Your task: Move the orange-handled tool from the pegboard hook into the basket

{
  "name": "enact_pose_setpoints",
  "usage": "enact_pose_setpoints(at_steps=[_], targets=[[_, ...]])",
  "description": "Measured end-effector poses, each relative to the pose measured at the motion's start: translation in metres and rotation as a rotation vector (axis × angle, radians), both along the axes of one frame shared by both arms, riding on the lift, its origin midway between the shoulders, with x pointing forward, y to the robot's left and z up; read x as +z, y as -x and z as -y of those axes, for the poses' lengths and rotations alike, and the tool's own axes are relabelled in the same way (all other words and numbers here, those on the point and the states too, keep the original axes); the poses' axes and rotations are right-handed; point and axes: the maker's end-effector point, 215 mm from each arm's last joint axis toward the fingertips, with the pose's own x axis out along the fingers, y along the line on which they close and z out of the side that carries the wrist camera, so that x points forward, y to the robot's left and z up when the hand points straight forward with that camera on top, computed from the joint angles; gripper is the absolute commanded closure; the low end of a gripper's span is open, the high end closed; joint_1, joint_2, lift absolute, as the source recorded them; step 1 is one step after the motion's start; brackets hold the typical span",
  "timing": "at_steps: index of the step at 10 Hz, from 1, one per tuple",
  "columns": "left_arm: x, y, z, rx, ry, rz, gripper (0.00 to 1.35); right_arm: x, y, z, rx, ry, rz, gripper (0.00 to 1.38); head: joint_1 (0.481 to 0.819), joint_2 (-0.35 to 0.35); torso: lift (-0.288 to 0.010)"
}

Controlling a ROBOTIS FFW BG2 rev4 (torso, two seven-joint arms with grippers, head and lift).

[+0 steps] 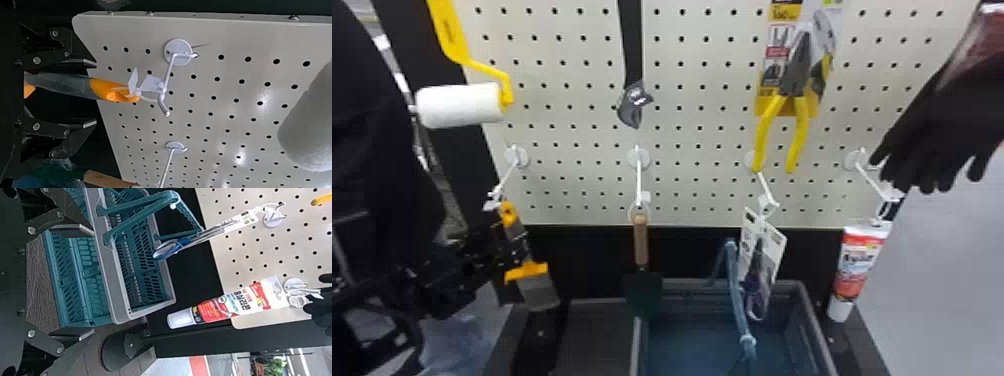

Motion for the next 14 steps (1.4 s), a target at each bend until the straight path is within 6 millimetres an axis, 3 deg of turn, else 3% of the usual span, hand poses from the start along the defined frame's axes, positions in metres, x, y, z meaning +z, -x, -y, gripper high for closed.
enact_pose_setpoints(at_steps=[12,13,14], targets=[[0.0002,0.0,0.0011,-0.003,0.011,-0.006,0.64,-0.0002,-0.0005,-0.0004,0.002,0.0,0.001,0.4,0.549,0.0,-0.1],[0.0001,0.0,0.0011,-0.003,0.011,-0.006,0.73,-0.0005,-0.0004,-0.0004,0.002,0.0,0.0,0.4,0.549,0.0,-0.1],[0.0,0.0,0.0019,-0.005,0.011,-0.006,0.92,-0.0005,-0.0004,-0.0004,0.002,0.0,0.0,0.4,0.549,0.0,-0.1]])
